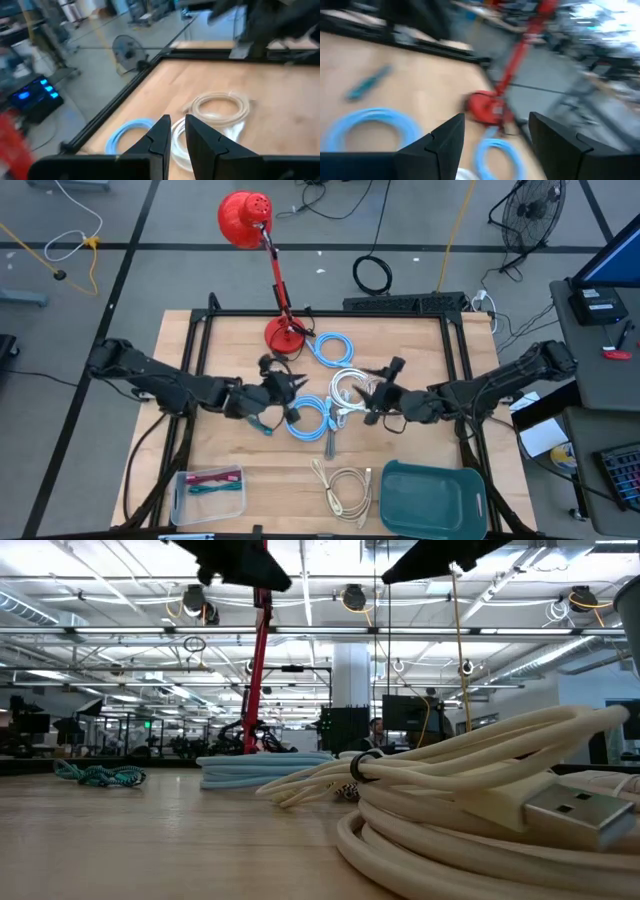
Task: Pick & Place USB Port
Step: Put the top brown charger cable into the blue bin
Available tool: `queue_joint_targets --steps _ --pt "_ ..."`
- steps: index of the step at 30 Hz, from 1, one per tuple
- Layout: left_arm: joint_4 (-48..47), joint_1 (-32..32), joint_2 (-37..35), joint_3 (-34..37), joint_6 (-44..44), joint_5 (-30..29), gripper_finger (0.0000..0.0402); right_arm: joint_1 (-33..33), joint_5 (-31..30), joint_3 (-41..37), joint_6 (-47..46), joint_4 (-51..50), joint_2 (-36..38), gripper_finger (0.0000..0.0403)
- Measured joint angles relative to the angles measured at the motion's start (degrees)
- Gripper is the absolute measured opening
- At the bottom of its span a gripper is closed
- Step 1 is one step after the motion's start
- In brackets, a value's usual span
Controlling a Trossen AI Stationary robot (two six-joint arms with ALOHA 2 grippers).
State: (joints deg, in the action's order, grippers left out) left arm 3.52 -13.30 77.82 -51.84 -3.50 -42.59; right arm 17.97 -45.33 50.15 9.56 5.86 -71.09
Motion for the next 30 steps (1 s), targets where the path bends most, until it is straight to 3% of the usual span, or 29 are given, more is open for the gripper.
queue_joint_targets --steps 4,10,21,30 --pt "-4.9 2.5 0.2 1.0 -4.7 -1.5 0.006 -2.2 11.9 0.0 -2.8 -7.5 0.2 0.0212" --pt "-7.2 5.4 0.2 3.4 -10.6 -2.9 0.006 -3.2 12.3 -0.4 -8.1 -23.3 0.7 0.0212" --pt "-5.6 10.5 0.2 4.7 -8.2 -3.2 0.006 -9.1 12.2 -8.6 -2.3 -12.9 2.4 0.0212" --pt "-3.0 12.3 0.2 4.7 -5.3 3.6 0.006 -14.7 12.5 -10.7 1.9 -10.4 6.6 0.0212"
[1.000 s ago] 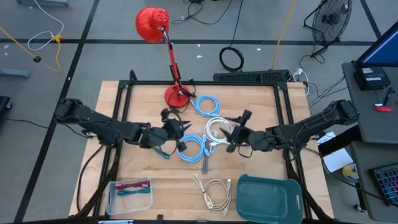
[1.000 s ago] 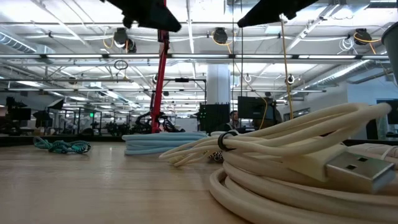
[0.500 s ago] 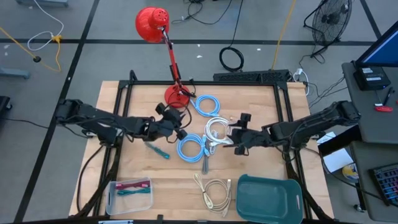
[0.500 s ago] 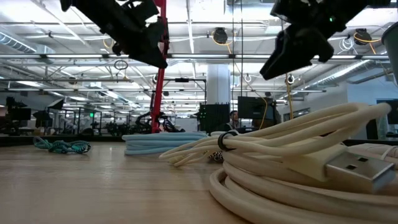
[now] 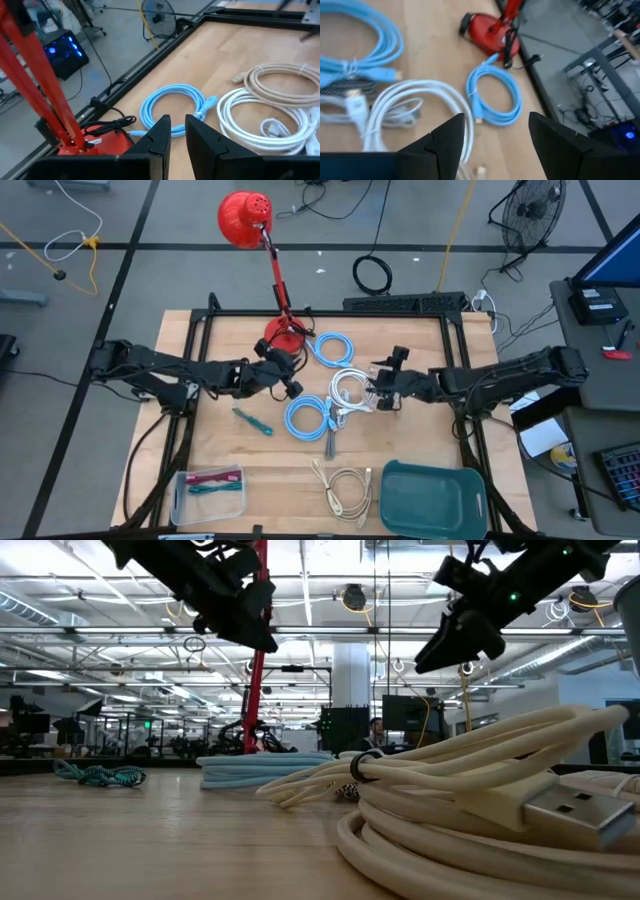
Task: Pick & Place USB Port
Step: Put the top brown charger cable into the blue bin
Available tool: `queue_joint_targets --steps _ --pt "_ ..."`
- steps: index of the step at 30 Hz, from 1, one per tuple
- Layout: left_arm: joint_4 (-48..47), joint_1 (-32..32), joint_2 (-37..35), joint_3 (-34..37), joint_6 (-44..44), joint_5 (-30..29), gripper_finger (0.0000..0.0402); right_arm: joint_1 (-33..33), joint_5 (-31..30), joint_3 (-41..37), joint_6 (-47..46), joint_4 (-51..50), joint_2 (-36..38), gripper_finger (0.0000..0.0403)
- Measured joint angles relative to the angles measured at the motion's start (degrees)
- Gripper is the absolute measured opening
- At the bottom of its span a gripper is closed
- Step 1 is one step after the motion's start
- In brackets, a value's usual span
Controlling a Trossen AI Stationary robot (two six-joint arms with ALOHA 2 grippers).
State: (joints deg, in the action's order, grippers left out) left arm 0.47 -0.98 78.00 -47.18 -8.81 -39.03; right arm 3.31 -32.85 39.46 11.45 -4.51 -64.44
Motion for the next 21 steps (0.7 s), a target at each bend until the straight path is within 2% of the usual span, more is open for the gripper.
queue_joint_targets --steps 4,6,9,12,15,18,21 --pt "3.0 0.9 0.0 0.0 1.5 0.4 0.006 -3.8 0.9 -1.7 4.1 8.8 0.8 0.0212" --pt "4.2 1.1 0.0 0.0 2.2 1.8 0.006 -7.4 4.8 -2.3 3.7 12.1 0.8 0.0212" --pt "4.5 1.1 0.0 0.0 2.5 4.5 0.006 -13.6 12.1 -2.4 -1.9 13.2 -0.3 0.0212" --pt "4.1 0.8 0.0 0.0 1.2 7.2 0.006 -18.5 18.6 -2.4 -5.3 8.2 -1.3 0.0212" --pt "3.0 -0.2 0.0 0.0 -0.2 10.1 0.006 -21.3 28.8 -2.5 -4.9 -0.3 -2.1 0.0212" --pt "2.5 -1.9 0.0 0.0 -0.6 11.6 0.006 -21.9 36.7 -2.5 -6.0 -5.2 -3.3 0.0212" --pt "2.2 -3.7 0.0 0.0 -0.5 12.1 0.006 -20.3 40.6 -2.5 -8.0 -6.7 -5.6 0.0212"
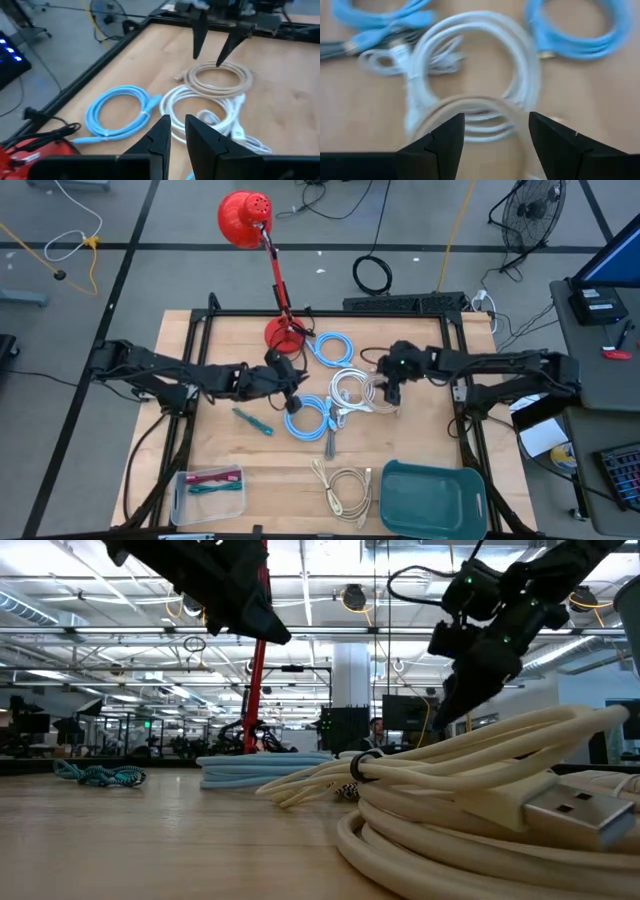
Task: Pick & Place USB Port
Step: Put the top brown charger cable into the blue bin
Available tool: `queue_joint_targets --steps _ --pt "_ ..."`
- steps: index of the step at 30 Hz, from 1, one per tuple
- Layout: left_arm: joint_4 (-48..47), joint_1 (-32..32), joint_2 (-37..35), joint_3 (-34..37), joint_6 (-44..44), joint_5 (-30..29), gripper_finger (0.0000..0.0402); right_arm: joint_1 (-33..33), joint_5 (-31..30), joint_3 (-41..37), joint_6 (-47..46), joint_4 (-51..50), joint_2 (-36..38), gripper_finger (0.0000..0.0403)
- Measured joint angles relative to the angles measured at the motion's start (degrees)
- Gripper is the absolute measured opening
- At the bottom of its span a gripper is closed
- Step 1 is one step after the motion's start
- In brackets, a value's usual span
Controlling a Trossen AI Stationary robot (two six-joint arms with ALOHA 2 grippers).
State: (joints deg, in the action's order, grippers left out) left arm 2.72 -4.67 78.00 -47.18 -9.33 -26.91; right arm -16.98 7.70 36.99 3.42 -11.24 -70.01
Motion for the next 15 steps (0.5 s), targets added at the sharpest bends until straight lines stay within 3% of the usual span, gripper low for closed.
queue_joint_targets --steps 7,15 --pt "0.1 -3.1 0.0 0.0 -0.2 0.1 0.006 6.3 1.4 0.0 -2.4 0.0 -5.3 0.0212" --pt "0.1 -5.0 0.0 0.0 -2.6 -0.1 0.006 9.5 1.3 0.0 -5.0 -3.3 -6.5 0.0212"
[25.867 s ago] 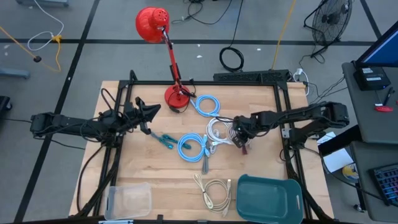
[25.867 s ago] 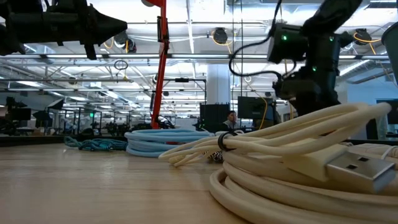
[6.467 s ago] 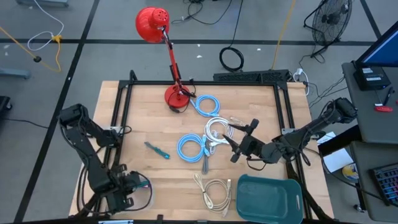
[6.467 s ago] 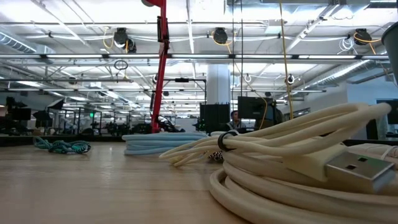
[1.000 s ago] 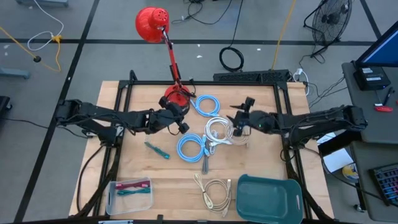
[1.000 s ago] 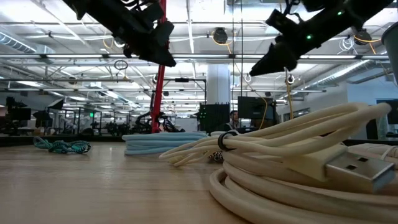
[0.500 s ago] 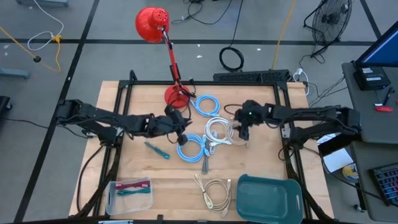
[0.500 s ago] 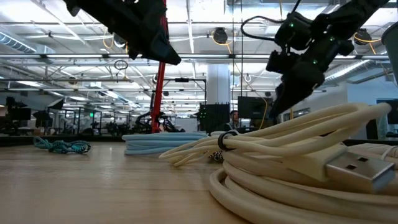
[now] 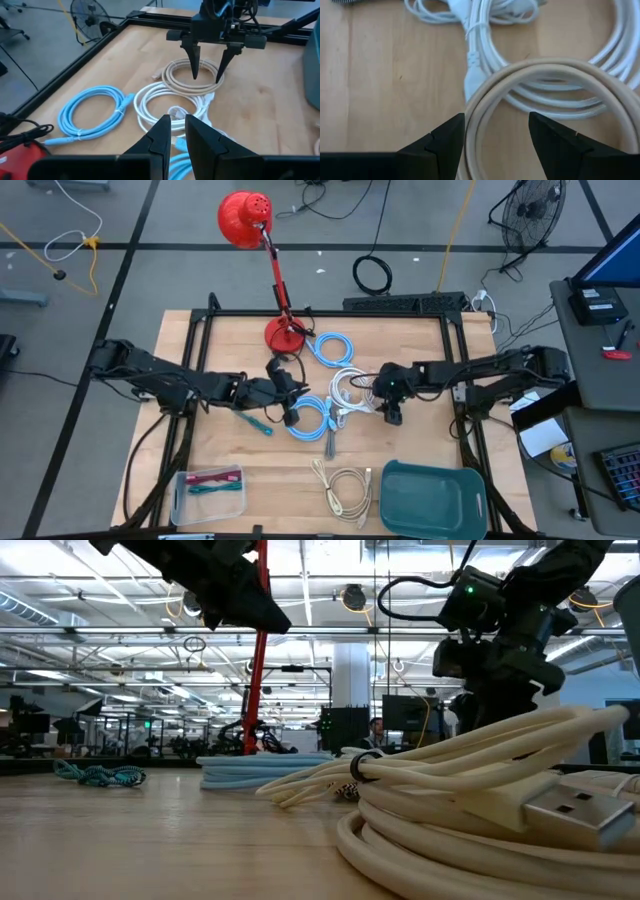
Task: Pick & Place USB Port
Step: Put the top brown charger cable into the blue bin
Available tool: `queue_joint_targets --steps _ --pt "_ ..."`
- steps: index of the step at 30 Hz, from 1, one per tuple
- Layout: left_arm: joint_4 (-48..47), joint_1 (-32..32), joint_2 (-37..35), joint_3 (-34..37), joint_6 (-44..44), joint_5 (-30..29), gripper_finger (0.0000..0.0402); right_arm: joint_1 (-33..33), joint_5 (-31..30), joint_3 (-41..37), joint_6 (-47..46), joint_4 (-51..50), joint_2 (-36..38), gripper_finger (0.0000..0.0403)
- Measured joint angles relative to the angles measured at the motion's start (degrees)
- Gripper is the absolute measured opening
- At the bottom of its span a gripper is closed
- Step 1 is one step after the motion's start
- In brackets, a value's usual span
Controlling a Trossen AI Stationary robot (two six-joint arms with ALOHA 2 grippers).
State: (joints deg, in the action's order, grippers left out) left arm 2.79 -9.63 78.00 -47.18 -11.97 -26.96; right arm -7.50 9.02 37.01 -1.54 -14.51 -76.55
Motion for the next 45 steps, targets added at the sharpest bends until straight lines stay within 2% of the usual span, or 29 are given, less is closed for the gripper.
queue_joint_targets --steps 14,24,31,45 --pt "0.5 -2.0 0.0 0.0 -2.3 -0.1 0.006 4.0 0.0 0.0 -4.5 -5.5 0.0 0.0213" --pt "0.5 -2.0 0.0 0.0 -2.3 -0.1 0.006 6.9 0.1 0.0 -8.6 -8.2 0.3 0.0236" --pt "0.5 -2.0 0.0 0.0 -2.5 -0.1 0.006 9.0 -0.1 0.0 -10.4 -8.1 0.3 0.0238" --pt "0.5 -2.1 0.0 0.0 -3.2 -0.1 0.006 11.1 -6.6 0.3 -11.4 -6.9 -5.5 0.0231"
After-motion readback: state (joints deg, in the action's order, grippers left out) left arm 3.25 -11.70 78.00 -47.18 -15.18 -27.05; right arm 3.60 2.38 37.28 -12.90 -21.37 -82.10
